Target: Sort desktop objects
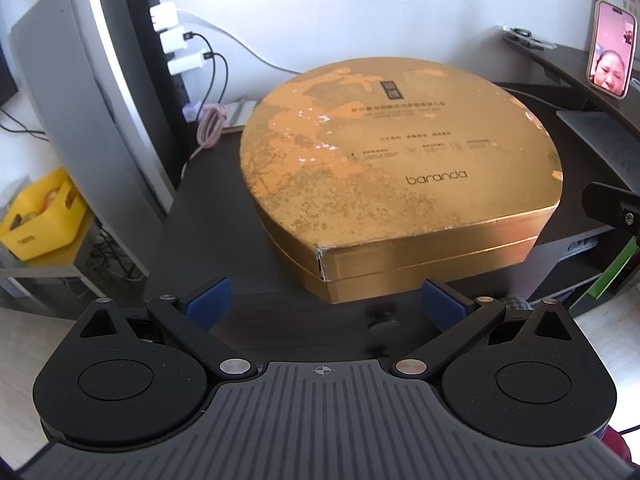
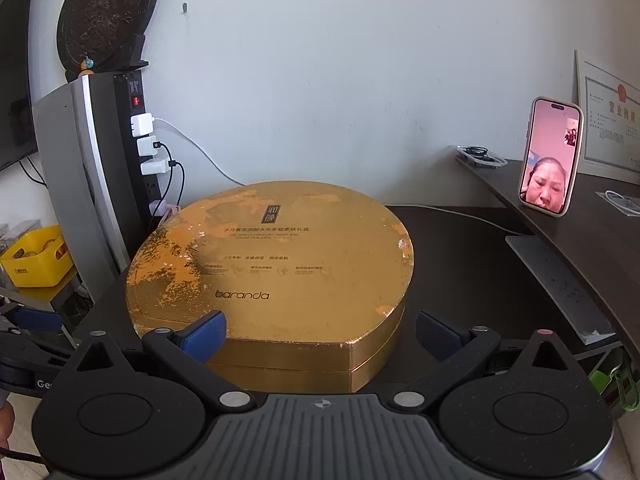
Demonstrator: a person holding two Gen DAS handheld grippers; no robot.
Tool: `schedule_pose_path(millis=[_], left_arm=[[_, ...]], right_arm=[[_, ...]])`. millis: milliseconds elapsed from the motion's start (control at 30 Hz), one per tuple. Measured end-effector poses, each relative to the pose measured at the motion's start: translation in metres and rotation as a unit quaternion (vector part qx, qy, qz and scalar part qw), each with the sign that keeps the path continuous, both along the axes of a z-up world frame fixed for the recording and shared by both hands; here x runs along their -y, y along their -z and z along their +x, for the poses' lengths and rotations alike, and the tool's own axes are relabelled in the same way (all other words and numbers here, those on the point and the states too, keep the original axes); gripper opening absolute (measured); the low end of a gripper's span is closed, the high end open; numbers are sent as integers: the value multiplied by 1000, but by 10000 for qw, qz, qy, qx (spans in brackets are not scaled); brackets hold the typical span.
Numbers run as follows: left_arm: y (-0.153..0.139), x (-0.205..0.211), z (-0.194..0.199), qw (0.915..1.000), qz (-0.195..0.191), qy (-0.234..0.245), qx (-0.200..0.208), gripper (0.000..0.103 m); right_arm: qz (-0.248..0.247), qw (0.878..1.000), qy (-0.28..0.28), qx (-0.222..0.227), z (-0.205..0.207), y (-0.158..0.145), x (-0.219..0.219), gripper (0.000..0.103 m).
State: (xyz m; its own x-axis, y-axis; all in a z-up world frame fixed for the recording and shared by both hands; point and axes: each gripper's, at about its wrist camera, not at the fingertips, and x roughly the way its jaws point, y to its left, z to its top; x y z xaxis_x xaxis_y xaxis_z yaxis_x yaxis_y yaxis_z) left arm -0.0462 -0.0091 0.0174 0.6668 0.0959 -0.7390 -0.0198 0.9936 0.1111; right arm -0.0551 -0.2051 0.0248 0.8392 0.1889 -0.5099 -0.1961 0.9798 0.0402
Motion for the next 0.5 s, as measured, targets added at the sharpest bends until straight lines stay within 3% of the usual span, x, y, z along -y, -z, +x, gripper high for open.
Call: schedule_pose_path(millis=[500], left_arm=[[4,2,6,10000,-36,-2,-88,103]], right_arm=[[-1,9999,-89,-130,9,5,1,101]])
